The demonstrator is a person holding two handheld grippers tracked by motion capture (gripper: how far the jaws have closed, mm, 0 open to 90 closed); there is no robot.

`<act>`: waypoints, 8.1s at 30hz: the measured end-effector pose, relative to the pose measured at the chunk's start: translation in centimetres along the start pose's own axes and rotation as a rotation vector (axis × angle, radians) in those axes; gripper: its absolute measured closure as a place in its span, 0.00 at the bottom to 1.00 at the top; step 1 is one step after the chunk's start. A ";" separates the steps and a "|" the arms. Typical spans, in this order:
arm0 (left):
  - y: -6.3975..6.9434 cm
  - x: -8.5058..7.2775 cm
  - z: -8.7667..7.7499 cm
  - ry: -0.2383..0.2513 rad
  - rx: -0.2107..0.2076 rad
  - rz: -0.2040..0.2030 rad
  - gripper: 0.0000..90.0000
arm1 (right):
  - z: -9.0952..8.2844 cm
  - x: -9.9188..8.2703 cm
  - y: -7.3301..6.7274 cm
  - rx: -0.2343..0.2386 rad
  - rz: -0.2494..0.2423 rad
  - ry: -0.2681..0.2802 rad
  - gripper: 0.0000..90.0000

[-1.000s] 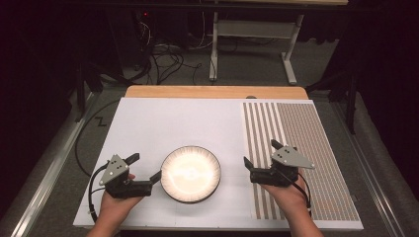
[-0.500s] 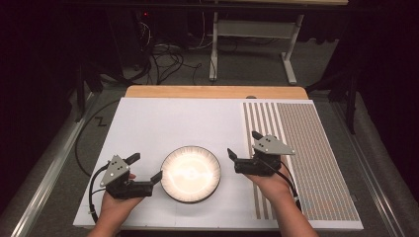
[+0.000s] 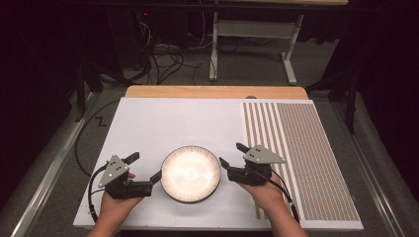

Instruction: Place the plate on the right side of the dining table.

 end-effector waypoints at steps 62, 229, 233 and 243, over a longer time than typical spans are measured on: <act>0.2 0.4 -0.4 0.012 -0.016 0.003 0.02 | 1.6 -3.4 -3.7 0.223 -0.137 -0.272 1.00; -2.7 0.3 -0.1 -0.607 -0.057 -0.554 0.04 | 5.0 -2.8 -7.2 0.328 -0.148 -0.278 1.00; -2.7 0.0 0.1 -0.646 -0.059 -0.582 0.04 | 5.0 -2.8 -7.2 0.328 -0.148 -0.278 1.00; -2.3 -1.0 0.6 -0.716 -0.087 -0.616 0.11 | 5.0 -2.8 -7.2 0.329 -0.150 -0.279 1.00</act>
Point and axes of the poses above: each handheld gripper's, and its own axes: z roughly forward along the jaws, x roughly out of its top, y roughly to its right, the point moved 10 cm from there along z, roughly forward along the jaws, and after that the axes turned 15 degrees about -z, right-handed, at the moved point
